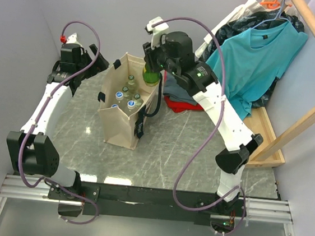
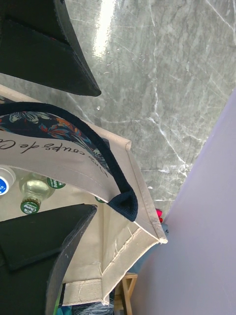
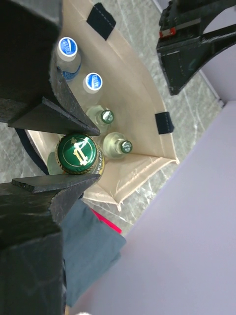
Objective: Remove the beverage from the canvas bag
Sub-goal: Take out the drink from the canvas bag, then place the drink at the center of the board.
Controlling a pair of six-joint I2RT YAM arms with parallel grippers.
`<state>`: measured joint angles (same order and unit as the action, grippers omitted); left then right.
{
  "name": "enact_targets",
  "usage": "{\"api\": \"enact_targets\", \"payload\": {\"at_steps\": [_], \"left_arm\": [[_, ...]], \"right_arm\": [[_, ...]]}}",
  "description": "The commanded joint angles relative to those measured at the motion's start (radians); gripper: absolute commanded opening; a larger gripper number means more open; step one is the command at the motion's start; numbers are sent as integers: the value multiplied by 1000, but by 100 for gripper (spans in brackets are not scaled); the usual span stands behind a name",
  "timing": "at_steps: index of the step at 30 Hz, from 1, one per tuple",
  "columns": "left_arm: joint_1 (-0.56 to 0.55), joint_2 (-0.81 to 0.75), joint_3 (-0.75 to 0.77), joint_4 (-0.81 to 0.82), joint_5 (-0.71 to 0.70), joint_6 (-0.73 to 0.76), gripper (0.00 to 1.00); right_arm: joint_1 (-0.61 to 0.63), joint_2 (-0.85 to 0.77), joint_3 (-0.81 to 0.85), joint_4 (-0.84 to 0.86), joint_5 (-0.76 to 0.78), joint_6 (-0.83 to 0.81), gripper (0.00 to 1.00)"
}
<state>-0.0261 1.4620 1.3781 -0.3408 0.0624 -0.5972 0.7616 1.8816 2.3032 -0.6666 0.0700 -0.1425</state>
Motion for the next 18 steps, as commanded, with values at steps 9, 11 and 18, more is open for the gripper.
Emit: {"api": "enact_targets", "payload": {"at_steps": [9, 11, 18], "left_arm": [[-3, -37, -5, 37, -10, -4, 96], [-3, -37, -7, 40, -12, -9, 96], [-3, -46, -13, 42, -15, -6, 96]], "right_arm": [[8, -217, -60, 236, 100, -58, 0], [7, -239, -79, 236, 122, -66, 0], [10, -317, -182, 269, 188, -80, 0]]}}
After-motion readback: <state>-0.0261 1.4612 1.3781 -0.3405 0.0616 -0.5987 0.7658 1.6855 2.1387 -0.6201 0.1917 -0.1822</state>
